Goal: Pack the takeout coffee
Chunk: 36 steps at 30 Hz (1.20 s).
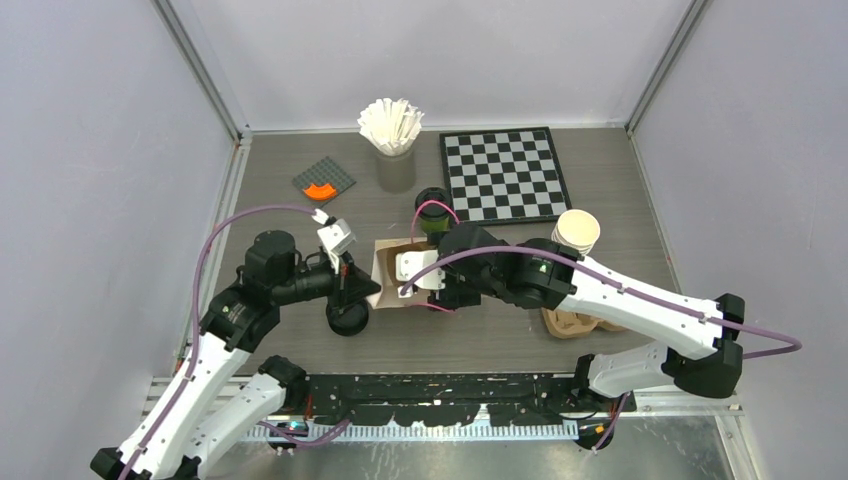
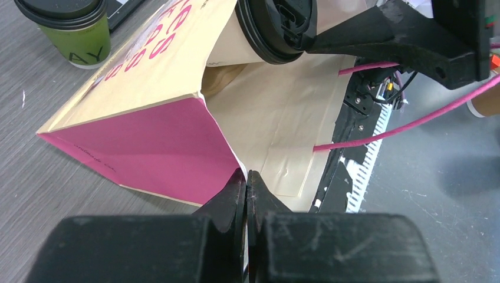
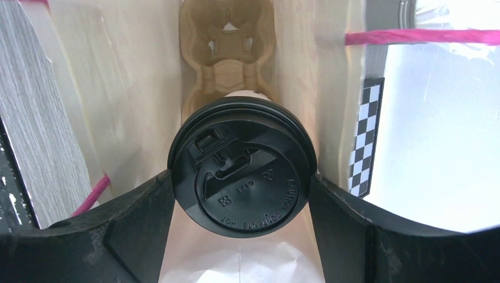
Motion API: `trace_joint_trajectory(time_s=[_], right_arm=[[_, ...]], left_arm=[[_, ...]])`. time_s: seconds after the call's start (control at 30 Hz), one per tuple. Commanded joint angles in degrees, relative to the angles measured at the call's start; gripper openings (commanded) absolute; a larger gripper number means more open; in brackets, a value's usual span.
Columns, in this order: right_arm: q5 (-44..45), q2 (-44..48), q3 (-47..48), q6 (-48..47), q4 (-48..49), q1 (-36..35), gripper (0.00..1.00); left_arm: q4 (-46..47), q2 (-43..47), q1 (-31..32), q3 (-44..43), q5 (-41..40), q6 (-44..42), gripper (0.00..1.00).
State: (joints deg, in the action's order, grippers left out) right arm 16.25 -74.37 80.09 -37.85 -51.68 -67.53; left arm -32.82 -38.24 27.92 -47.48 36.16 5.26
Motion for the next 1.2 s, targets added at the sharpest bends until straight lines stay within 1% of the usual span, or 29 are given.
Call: trace_joint_trajectory(time_s=[0.0,0.23,0.57,0.83,1.0,1.17], right_arm=[[-0.5,1.03,-1.97,-3.77,3.49,1.34,0.69],[-0.73,0.27,-5.22,-6.72,6.68,2.6,0.69],[-0.26,-2.4,-7.62,-6.04,12.61,2.67,0.68],[-0.34,-3.77,-7.32,-5.7,15.31,2.68,0.69],[-0.32,-3.0,-5.36,-6.41,14.87,2.61,0.69],[1.87,-2.77,-0.28,-7.51,8.45,2.62,0.69]], left_arm=[[3.97,1.36,-0.23,0.78,1.91,-1.68,0.0],[4.09,1.41,-0.26,1.6,2.32,-1.57,0.0],[2.6,1.68,-0.22,1.78,2.5,-1.56,0.0],[1.38,1.25,-0.22,1.44,2.48,-2.14,0.0],[0.72,1.24,-0.24,1.25,2.44,-2.61,0.0],[0.44,1.3,-0.23,1.25,2.18,-2.73,0.0]])
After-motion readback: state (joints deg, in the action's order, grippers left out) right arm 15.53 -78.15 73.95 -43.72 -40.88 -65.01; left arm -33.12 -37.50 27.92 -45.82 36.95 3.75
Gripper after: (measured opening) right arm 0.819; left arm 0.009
